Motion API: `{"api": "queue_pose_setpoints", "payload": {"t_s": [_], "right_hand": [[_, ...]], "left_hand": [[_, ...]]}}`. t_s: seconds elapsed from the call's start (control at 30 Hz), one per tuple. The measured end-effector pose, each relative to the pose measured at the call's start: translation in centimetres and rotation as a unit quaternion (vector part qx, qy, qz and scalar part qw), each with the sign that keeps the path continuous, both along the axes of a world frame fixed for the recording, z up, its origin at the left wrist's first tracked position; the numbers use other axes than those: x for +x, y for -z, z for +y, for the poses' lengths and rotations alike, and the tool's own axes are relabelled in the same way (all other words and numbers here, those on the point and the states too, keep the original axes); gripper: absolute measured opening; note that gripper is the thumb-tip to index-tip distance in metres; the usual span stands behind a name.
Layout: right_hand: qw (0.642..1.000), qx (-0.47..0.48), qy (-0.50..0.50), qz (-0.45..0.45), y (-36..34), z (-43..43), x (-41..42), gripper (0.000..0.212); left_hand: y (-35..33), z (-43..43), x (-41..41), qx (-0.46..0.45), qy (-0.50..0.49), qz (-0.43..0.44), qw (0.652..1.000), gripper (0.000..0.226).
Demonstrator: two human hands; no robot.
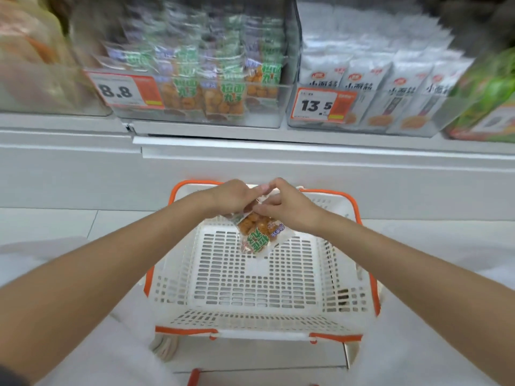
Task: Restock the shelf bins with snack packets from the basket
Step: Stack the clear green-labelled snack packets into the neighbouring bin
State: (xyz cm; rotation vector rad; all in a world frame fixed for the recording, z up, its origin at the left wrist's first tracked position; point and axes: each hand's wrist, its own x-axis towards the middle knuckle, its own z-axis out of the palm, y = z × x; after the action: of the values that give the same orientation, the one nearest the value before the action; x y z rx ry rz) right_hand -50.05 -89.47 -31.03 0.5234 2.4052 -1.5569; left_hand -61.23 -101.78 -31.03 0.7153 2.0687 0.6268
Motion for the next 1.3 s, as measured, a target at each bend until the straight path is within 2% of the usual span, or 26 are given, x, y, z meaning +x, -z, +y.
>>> {"api": "queue_pose_setpoints", "payload": {"t_s": [0.1,0.17,0.37,0.5,0.67,0.73,0.83,0.9,0.97,1.07,1.13,1.23,1.3], "right_hand": [[0.996,-0.042,0.077,0.033,-0.2,-0.2,-0.8,0.041],[0.992,-0.028,0.118,0.044,-0.4,-0.1,-1.5,0.046],[0.965,-0.143,0.205,0.082,-1.7,0.4,-2.6,0.028],[0.961,-0.14,0.208,0.112,-2.9,0.6,-3.0,0.027],[0.957,-0.245,0.143,0.068,-3.7,0.4,-2.2,0.03],[0.949,-0.262,0.156,0.078,-3.9,0.3,-2.0,0.031],[0.945,-0.255,0.183,0.093,-4.2,0.4,-2.1,0.023],[0.945,-0.254,0.181,0.093,-4.4,0.5,-2.0,0.017],[0.945,-0.255,0.181,0.092,-4.5,0.5,-2.1,0.021],[0.942,-0.261,0.18,0.108,-4.8,0.3,-2.3,0.026],[0.948,-0.228,0.186,0.124,-5.3,0.1,-2.5,0.019],[0.969,-0.057,0.163,0.176,-7.2,1.0,-3.2,0.007],[0.96,0.067,0.131,0.238,-9.5,2.2,-3.9,0.006]], "left_hand": [[-0.7,0.1,-1.0,0.048,-0.017,0.138,0.989,0.066],[-1.2,-0.4,-2.1,0.082,-0.049,0.225,0.97,0.066],[-2.2,-1.0,-3.8,0.191,-0.155,0.317,0.916,0.068],[-2.1,-1.1,-4.0,0.233,-0.214,0.289,0.903,0.066],[-3.0,-1.3,-4.0,0.266,-0.284,0.232,0.892,0.065],[-3.8,-1.3,-3.9,0.266,-0.283,0.153,0.909,0.064],[-4.6,-1.3,-3.5,0.226,-0.211,0.011,0.951,0.061],[-4.3,-1.4,-3.2,0.245,-0.189,0.018,0.951,0.042],[-4.2,-1.5,-2.8,0.277,-0.205,0.054,0.937,0.037],[-4.4,-1.5,-2.6,0.31,-0.223,0.057,0.923,0.029],[-5.1,-1.5,-2.6,0.302,-0.204,0.089,0.927,0.032],[-6.6,-1.6,-3.5,0.28,-0.177,0.206,0.921,0.048],[-7.9,-1.6,-4.5,0.306,-0.173,0.242,0.904,0.066]]}}
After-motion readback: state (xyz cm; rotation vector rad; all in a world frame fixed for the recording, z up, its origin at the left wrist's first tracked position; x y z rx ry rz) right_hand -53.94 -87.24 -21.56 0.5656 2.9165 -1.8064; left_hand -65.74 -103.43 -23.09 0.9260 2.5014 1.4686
